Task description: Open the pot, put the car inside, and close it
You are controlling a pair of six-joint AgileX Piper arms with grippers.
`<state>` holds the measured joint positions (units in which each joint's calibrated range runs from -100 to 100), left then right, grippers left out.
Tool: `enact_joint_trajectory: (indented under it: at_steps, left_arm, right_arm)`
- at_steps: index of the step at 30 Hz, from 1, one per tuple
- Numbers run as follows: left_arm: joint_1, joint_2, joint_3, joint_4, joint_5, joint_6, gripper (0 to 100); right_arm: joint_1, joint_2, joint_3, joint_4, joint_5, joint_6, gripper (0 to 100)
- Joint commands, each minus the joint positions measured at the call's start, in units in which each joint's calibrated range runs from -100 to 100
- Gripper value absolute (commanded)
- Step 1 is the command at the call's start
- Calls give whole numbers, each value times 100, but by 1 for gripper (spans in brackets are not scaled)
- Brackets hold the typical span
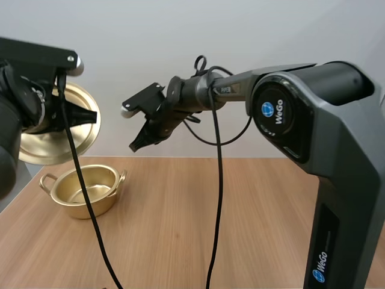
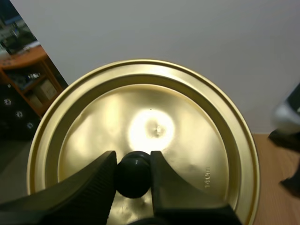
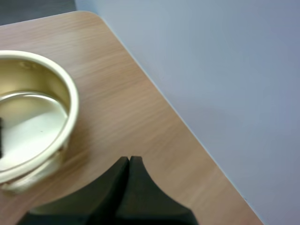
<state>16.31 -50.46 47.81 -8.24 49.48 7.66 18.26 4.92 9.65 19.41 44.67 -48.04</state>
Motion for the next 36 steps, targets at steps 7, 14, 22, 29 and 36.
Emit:
enact_joint_trajectory:
  at_steps: [7, 14, 22, 29, 36]
  left_arm:
    - [0, 2618, 400, -170, -1036, 99, 0]
    - [-7, 3562, 400, -815, -1353, 839, 0]
    - [-30, 4351, 44, -1313, -1287, 1292, 0]
    - [-30, 4546, -155, -1882, -1424, 2107, 16]
    - [-30, 4523, -170, -2449, -1540, 2697, 100]
  right_arm:
    - [-943, -1232, 30, 39, 524, -9, 0]
    - [-1045, -1918, 30, -9, 838, -39, 0]
    - [-1045, -2371, 30, 6, 1378, -7, 0]
    - [-1045, -2702, 30, -81, 1853, -7, 0]
    - [-1045, -2916, 30, -361, 2093, 7, 0]
